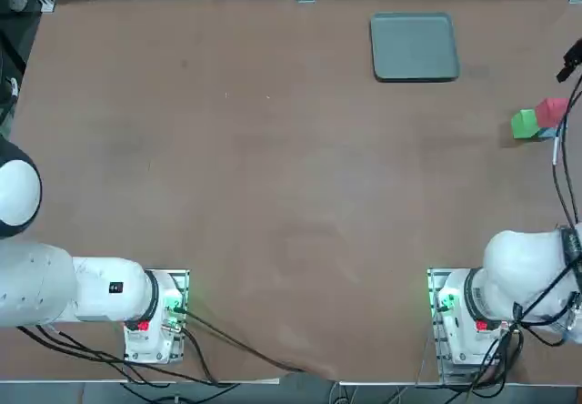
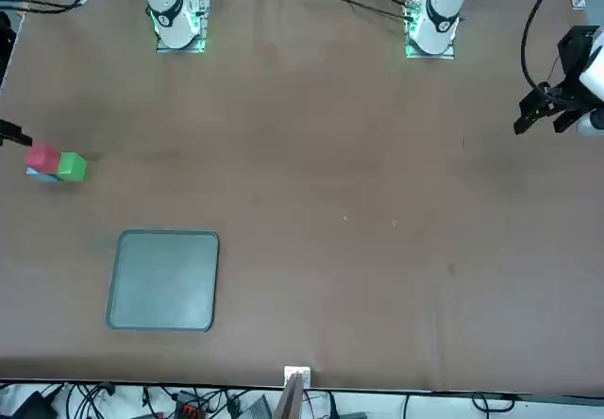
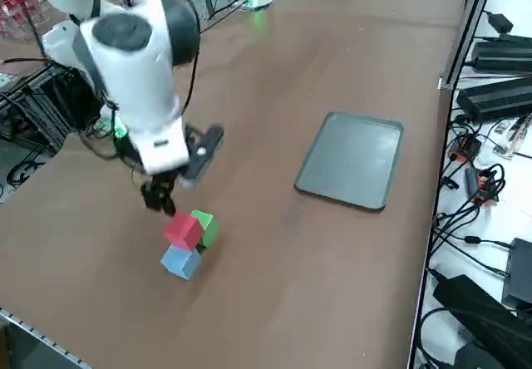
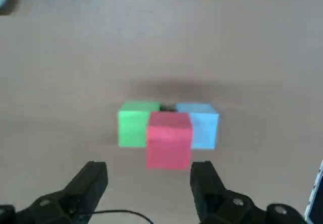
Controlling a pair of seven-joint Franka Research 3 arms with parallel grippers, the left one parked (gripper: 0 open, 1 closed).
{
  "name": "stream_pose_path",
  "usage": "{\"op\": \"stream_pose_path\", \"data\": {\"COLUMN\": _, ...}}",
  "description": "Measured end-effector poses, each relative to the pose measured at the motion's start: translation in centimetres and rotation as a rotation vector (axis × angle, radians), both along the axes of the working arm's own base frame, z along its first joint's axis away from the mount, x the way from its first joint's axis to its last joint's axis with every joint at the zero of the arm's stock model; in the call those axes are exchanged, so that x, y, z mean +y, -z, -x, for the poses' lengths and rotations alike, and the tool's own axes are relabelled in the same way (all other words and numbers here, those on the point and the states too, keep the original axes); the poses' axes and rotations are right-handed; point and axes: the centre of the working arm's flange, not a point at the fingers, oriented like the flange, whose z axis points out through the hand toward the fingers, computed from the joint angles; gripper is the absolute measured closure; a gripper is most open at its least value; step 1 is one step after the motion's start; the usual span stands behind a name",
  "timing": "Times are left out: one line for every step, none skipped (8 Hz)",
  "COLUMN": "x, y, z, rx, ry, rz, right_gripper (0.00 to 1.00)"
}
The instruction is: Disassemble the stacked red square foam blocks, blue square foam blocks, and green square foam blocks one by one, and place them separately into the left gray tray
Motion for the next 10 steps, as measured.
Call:
{"op": "stream_pose_path", "data": {"x": -0.6, "y": 1.9, "z": 0.2, "rx": -0.016, "ry": -0.007, "rz": 0.005, "right_gripper": 0.00}}
{"op": "stream_pose_path", "data": {"x": -0.3, "y": 3.5, "z": 0.3, "rx": -0.021, "ry": -0.012, "rz": 0.004, "right_gripper": 0.00}}
{"op": "stream_pose_path", "data": {"x": 0.0, "y": 4.2, "z": 0.4, "rx": -0.025, "ry": -0.018, "rz": 0.004, "right_gripper": 0.00}}
{"op": "stream_pose_path", "data": {"x": 0.2, "y": 4.6, "z": 0.4, "rx": -0.024, "ry": -0.019, "rz": 0.002, "right_gripper": 0.00}}
{"op": "stream_pose_path", "data": {"x": 0.0, "y": 5.0, "z": 0.6, "rx": -0.023, "ry": -0.016, "rz": 0.000, "right_gripper": 0.00}}
{"op": "stream_pose_path", "data": {"x": -0.5, "y": 5.4, "z": 0.8, "rx": -0.023, "ry": -0.008, "rz": 0.000, "right_gripper": 0.00}}
{"op": "stream_pose_path", "data": {"x": -0.9, "y": 6.0, "z": 1.1, "rx": -0.020, "ry": 0.000, "rz": -0.002, "right_gripper": 0.00}}
{"op": "stream_pose_path", "data": {"x": -1.2, "y": 6.5, "z": 1.3, "rx": -0.015, "ry": 0.006, "rz": -0.006, "right_gripper": 0.00}}
{"op": "stream_pose_path", "data": {"x": -1.4, "y": 6.9, "z": 1.5, "rx": -0.011, "ry": 0.010, "rz": -0.009, "right_gripper": 0.00}}
{"op": "stream_pose_path", "data": {"x": -1.4, "y": 7.4, "z": 1.6, "rx": -0.006, "ry": 0.011, "rz": -0.012, "right_gripper": 0.00}}
